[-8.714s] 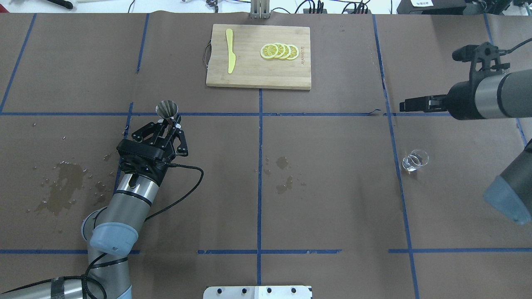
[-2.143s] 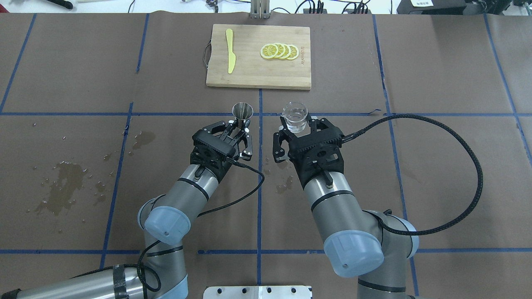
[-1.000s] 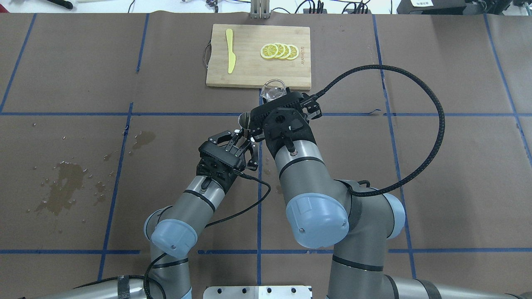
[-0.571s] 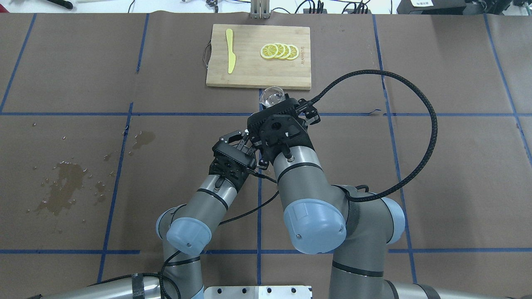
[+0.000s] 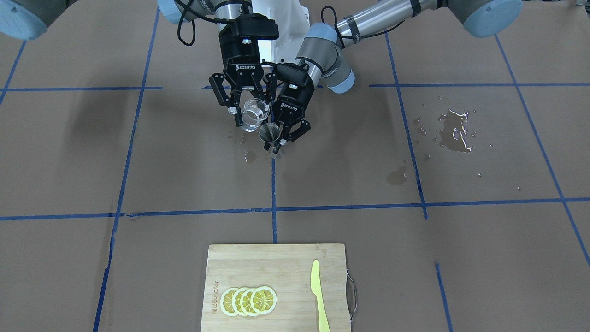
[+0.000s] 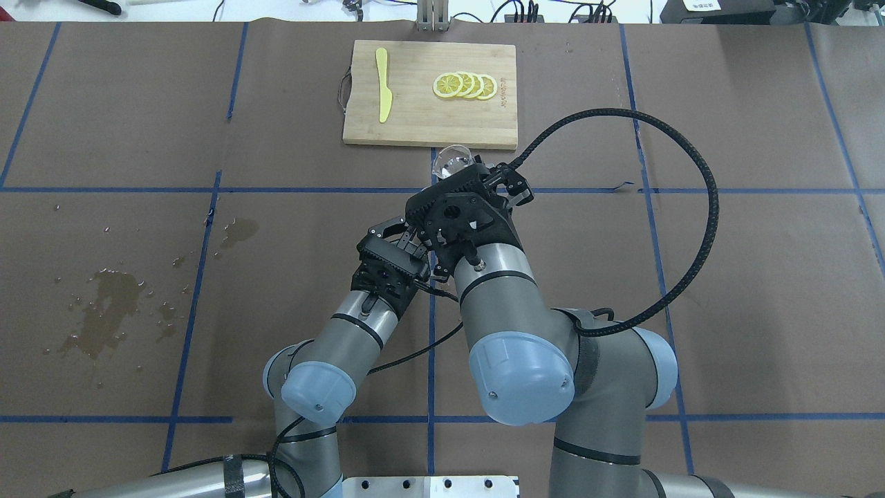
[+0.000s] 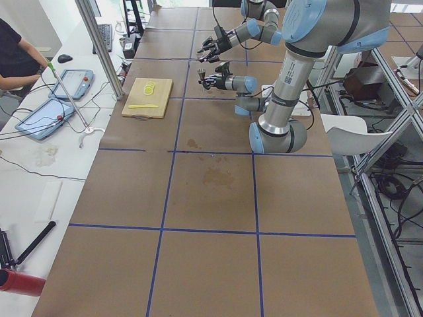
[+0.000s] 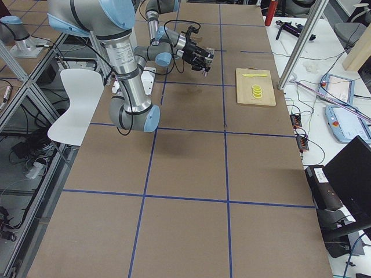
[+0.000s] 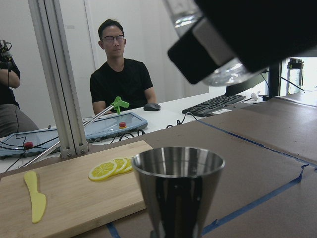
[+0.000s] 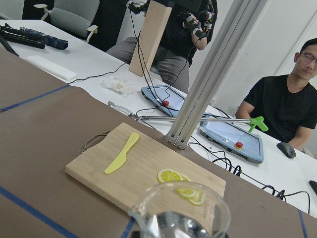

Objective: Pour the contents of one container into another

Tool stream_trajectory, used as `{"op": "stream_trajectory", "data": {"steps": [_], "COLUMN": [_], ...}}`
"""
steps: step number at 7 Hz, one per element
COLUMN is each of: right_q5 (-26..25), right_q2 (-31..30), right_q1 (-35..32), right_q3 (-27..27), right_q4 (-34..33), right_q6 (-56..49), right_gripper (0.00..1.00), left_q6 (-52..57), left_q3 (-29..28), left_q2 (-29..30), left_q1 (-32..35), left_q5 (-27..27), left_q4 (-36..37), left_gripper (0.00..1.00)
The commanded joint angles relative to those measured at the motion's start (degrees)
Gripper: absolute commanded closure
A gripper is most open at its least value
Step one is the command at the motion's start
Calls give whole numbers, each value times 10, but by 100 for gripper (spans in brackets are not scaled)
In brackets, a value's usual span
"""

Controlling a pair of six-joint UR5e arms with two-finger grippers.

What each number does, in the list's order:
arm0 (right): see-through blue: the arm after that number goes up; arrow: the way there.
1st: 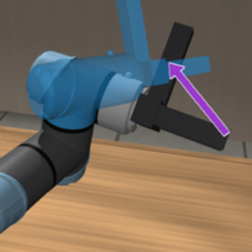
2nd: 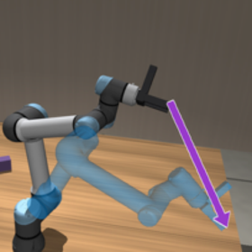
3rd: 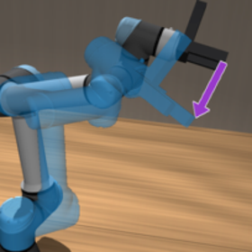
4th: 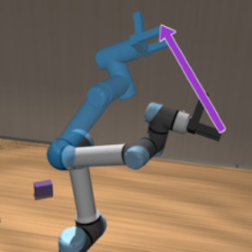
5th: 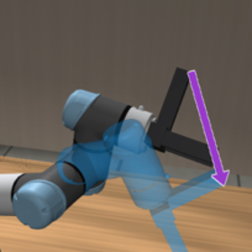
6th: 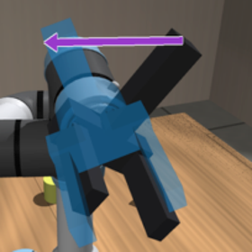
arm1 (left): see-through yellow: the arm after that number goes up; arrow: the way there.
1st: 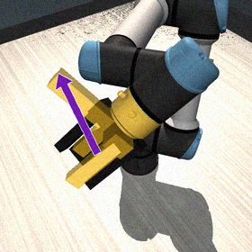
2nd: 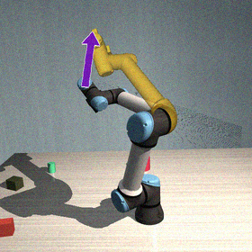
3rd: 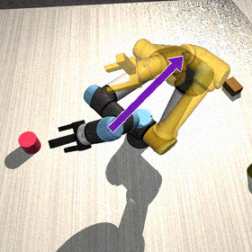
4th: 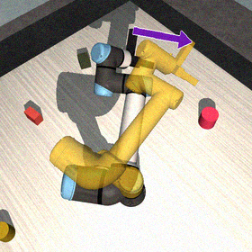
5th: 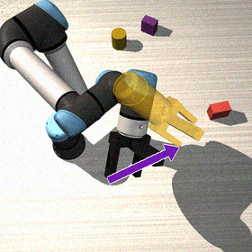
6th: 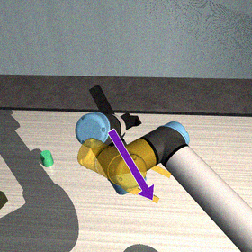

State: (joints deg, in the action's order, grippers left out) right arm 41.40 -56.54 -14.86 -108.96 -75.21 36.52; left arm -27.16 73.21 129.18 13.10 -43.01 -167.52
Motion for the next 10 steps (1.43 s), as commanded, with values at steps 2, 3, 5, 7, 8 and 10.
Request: {"op": "stream_trajectory", "data": {"steps": [2,3,5,7,8,10], "right_q5": [0,0,0,-2,-2,-4], "right_q2": [0,2,3,3,5,12], "right_q1": [0,0,0,-3,-6,-6], "right_q3": [-5,-5,-4,-4,-4,-5], "right_q4": [-20,-27,-32,-45,-50,-74], "right_q6": [-62,-85,-111,-147,-162,-175], "right_gripper": [100,100,100,100,100,100], "left_q6": [0,0,0,0,0,0], "left_q3": [0,0,1,1,1,1], "left_q2": [0,0,0,0,0,0], "left_q1": [0,0,0,0,0,0], "left_q5": [0,0,0,0,0,0], "left_q4": [0,0,0,0,0,0], "left_gripper": [100,100,100,100,100,100]}}
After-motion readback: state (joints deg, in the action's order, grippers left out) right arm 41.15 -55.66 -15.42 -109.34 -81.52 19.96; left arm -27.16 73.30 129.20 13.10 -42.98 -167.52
